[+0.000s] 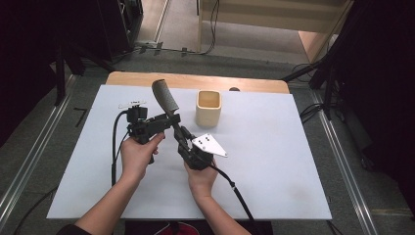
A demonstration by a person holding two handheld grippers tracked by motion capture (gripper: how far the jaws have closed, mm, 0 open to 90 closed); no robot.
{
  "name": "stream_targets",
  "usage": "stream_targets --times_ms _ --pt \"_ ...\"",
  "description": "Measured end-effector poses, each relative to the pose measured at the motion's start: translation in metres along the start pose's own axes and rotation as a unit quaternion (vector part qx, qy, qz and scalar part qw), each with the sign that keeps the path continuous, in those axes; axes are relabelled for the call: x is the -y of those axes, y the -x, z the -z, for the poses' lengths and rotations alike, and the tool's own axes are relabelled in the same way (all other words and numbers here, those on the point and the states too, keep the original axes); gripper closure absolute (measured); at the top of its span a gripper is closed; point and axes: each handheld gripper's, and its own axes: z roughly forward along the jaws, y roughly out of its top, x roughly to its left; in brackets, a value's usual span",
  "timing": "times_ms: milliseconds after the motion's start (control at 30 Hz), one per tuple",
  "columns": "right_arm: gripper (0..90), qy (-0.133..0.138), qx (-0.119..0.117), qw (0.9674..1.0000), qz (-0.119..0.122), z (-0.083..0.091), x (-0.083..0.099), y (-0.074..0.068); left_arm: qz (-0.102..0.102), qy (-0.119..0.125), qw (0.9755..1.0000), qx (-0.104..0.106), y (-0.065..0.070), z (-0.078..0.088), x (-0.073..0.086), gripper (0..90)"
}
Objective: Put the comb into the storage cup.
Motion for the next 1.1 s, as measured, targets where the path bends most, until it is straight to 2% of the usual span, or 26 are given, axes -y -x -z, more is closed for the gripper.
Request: stream_targets --times_ms 233,433,567,833,1100 --pt "70.0 -0.003 -0.004 1.0000 -0.006 -0.0019 0.0015 0.0003 0.014 -0.017 0.9997 -0.006 -0.0007 -0.0072 -0.0001 40.4" --pt "70.0 -0.002 -0.004 1.0000 -0.007 -0.0024 0.0025 -0.0015 0.029 -0.018 0.9994 -0.010 -0.0040 -0.0073 -0.0005 49.3" --pt "70.1 -0.002 -0.004 0.9999 -0.011 -0.0021 0.0020 -0.0011 0.041 -0.021 0.9989 -0.005 -0.0056 -0.0070 -0.0004 54.1" --pt "70.1 0.002 -0.007 0.9999 -0.010 -0.0027 0.0026 -0.0018 0.051 -0.026 0.9984 -0.001 -0.0062 -0.0097 0.0011 64.1" --pt "70.0 0.002 -0.008 0.9999 -0.010 -0.0030 0.0034 -0.0011 0.064 -0.022 0.9977 0.008 -0.0067 -0.0085 0.0012 66.9"
